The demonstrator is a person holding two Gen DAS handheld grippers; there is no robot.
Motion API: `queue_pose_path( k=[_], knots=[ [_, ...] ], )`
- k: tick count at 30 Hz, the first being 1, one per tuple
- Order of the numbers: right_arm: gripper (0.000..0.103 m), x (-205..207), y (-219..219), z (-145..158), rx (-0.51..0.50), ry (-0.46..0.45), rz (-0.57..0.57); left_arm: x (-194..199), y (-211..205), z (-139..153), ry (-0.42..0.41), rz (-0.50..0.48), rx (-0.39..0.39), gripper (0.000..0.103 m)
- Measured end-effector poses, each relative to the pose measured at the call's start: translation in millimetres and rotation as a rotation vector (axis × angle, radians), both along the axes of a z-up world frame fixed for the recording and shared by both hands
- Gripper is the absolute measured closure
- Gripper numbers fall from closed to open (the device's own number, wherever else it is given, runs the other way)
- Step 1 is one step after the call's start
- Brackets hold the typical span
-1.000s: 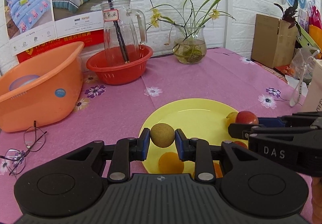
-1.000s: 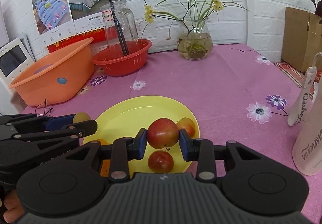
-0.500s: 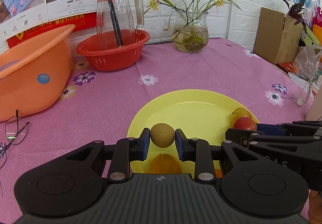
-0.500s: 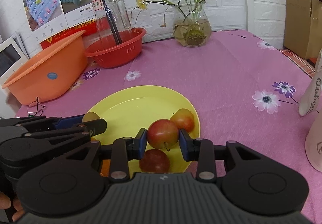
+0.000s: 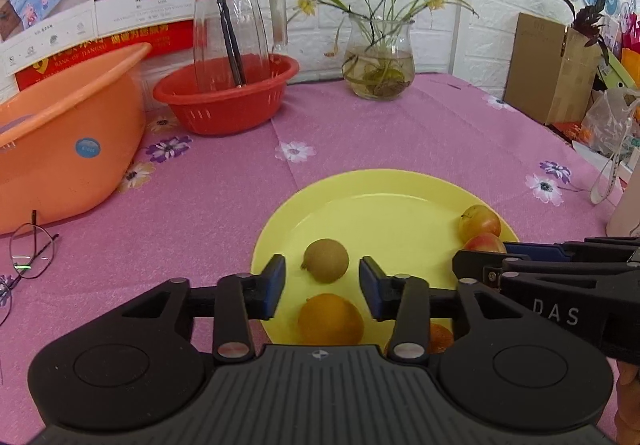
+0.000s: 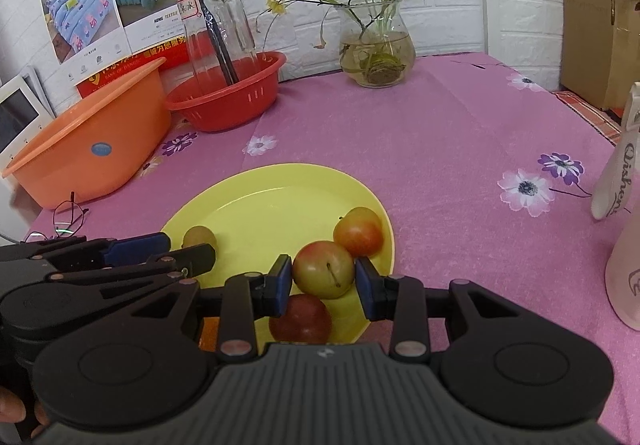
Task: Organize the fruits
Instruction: 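Open left tool over the plate while right tool releases the red apple, then withdraw both tools from the plate back toward the fruit cluster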
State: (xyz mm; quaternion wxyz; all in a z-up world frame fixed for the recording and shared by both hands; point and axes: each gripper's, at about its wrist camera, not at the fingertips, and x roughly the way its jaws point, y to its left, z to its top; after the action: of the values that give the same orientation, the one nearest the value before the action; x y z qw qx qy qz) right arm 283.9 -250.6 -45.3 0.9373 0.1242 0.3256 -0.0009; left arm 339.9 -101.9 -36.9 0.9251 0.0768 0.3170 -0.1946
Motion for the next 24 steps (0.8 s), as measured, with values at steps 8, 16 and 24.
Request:
queue_pose_path(
  k=[8, 16, 24],
  knots=[
    [0.026, -29, -14, 30, 0.048, -0.085, -0.034, -22, 24, 29, -0.085, 0.043, -0.033, 0.053],
    [0.025, -77, -15, 49, 0.028, -0.15, -0.014, -72, 52, 43, -0.118, 0.07, -0.045, 0.041],
    [0.025, -129, 3, 51, -0.035, -0.169, 0.07, -136, 80, 38, -0.075, 0.075, -0.052, 0.039]
  ],
)
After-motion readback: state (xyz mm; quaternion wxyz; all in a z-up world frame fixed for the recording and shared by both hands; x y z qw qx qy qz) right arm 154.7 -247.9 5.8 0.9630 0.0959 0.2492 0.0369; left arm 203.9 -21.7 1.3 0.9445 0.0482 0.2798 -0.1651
